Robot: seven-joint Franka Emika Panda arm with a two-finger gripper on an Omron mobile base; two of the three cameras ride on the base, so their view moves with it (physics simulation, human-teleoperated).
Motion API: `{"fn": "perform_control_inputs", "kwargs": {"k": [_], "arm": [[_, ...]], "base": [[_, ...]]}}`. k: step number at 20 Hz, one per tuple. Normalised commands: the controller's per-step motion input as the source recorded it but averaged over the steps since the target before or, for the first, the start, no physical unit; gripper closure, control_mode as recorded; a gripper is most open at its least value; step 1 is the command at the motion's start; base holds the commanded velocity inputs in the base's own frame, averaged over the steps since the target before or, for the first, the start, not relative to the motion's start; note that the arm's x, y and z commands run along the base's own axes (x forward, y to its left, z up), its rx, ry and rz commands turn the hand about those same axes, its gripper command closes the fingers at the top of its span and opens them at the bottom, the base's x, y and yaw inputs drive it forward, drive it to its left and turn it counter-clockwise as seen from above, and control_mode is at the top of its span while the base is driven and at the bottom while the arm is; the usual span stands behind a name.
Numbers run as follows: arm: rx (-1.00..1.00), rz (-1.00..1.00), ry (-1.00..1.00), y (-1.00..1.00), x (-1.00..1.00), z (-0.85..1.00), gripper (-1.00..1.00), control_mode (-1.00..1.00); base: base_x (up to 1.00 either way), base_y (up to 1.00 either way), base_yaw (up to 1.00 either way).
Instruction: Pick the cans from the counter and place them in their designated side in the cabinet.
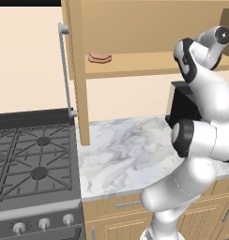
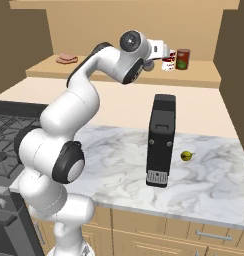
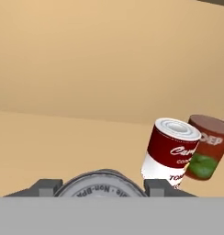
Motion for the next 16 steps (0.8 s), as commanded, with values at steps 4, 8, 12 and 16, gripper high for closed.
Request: {"fn": "perform_control_inputs", "kwargs": {"k": [4, 8, 12, 16], "arm": [[0.00, 0.00, 0.00, -0.04, 0.20, -0.14, 1.00, -1.00], [0.00, 0.00, 0.00, -0.01, 0.22, -0.19, 1.00, -1.00], [0.00, 0.00, 0.00, -0.03, 0.26, -0.15, 1.00, -1.00], [0.00, 0.00, 0.00, -0.06, 0.28, -0.09, 1.00, -1.00]], "base": [[0.00, 0.00, 0.00], [0.00, 0.00, 0.00], [0.00, 0.00, 0.00], [0.00, 0.00, 0.00]]}}
